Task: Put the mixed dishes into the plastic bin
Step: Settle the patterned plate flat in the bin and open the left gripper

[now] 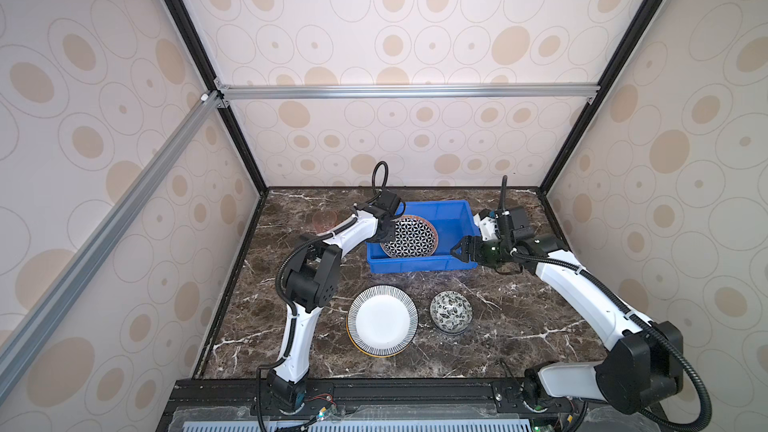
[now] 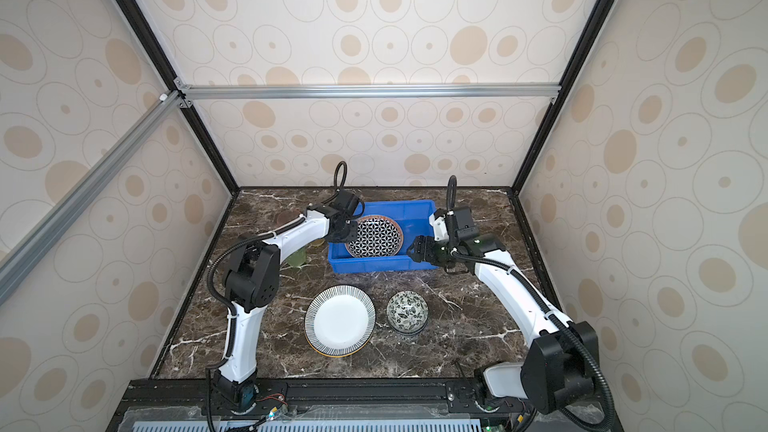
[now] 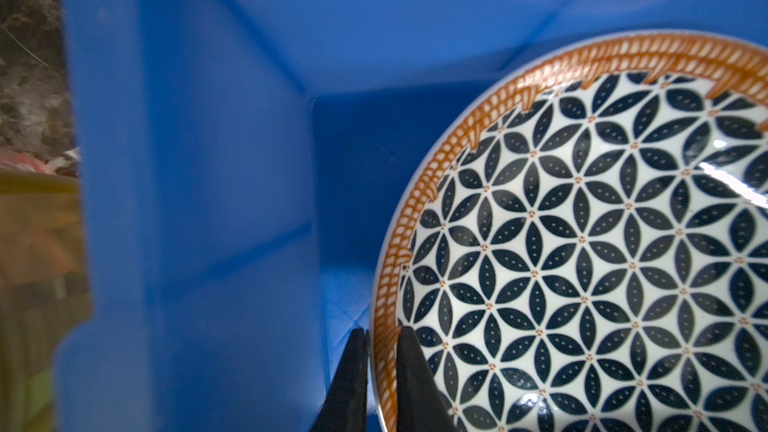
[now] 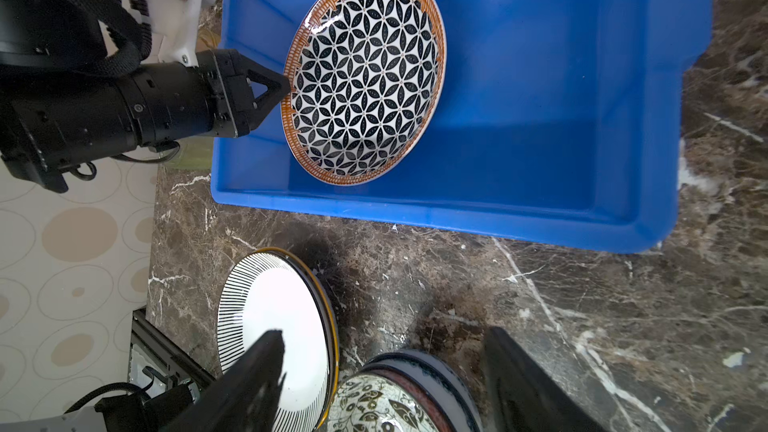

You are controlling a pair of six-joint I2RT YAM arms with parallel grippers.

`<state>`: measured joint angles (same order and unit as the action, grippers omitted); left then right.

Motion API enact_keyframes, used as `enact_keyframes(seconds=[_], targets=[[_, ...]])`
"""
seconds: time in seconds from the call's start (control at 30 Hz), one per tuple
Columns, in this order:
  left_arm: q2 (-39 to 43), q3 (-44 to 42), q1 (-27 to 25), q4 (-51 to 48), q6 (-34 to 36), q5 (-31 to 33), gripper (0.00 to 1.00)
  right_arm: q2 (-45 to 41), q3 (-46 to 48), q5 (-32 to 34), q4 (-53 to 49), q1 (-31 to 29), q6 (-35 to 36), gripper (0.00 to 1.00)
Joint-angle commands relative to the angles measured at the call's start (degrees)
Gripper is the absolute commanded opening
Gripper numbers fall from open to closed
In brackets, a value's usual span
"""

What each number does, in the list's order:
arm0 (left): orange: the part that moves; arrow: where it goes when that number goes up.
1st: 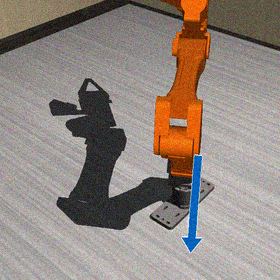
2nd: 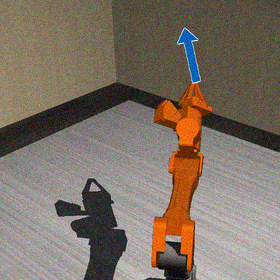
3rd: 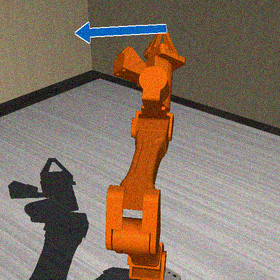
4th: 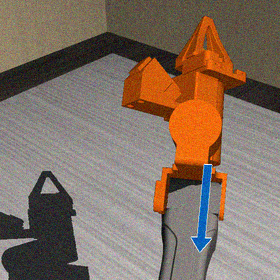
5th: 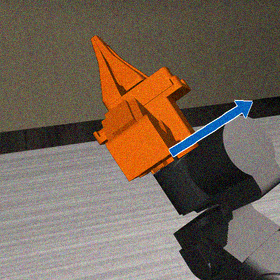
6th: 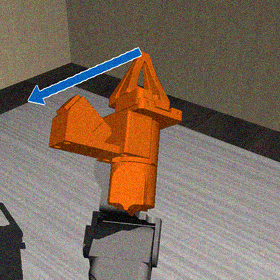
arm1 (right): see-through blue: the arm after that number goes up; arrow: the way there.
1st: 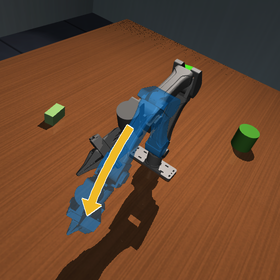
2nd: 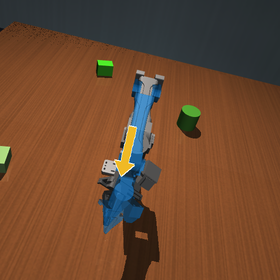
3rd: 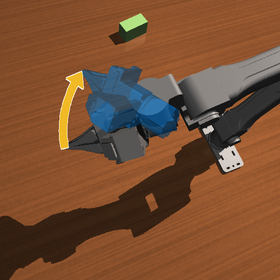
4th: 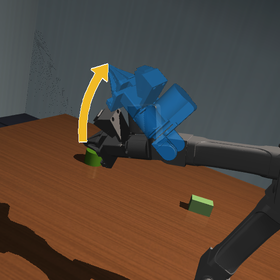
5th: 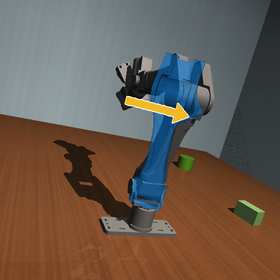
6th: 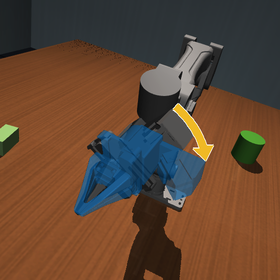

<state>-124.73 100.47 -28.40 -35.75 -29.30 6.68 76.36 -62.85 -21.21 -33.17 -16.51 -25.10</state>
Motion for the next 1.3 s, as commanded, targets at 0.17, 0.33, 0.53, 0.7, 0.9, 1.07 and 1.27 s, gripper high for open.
enact_keyframes(seconds=[0.17, 0.33, 0.53, 0.7, 0.9, 1.07, 1.27], targets=[[0.4, -1.6, -0.3, -3.7, 0.4, -2.3, 0.15, -2.1, 1.1, -0.1, -0.7, 0.2, 0.1, 0.78], [3.3, -1.5, -0.6, -3.3, 1.6, -1.6, 0.14, -2.3, 1.2, -0.1, -0.8, -0.2, 0.2, 0.78], [7.0, -2.7, -0.8, -2.1, 2.5, -2.2, 0.15, -2.1, 1.1, 0.3, -0.8, -0.9, 0.0, 0.78], [8.1, -2.8, -0.8, -1.6, 2.9, -2.7, 0.16, -1.8, 0.9, 0.6, -0.8, -1.5, 0.0, 0.78], [6.0, -1.5, -0.9, -3.5, 2.3, -1.3, 0.19, -1.8, 0.7, 1.2, -1.2, -1.9, 0.1, 0.78], [3.6, 0.3, -1.2, -5.5, 1.6, 0.9, 0.21, -1.9, 0.9, 1.7, -1.7, -1.9, 0.6, 0.78], [1.0, 2.1, -1.5, -6.7, 0.7, 1.4, 0.23, -1.6, 0.9, 2.0, -1.7, -1.8, 1.1, 0.78]])
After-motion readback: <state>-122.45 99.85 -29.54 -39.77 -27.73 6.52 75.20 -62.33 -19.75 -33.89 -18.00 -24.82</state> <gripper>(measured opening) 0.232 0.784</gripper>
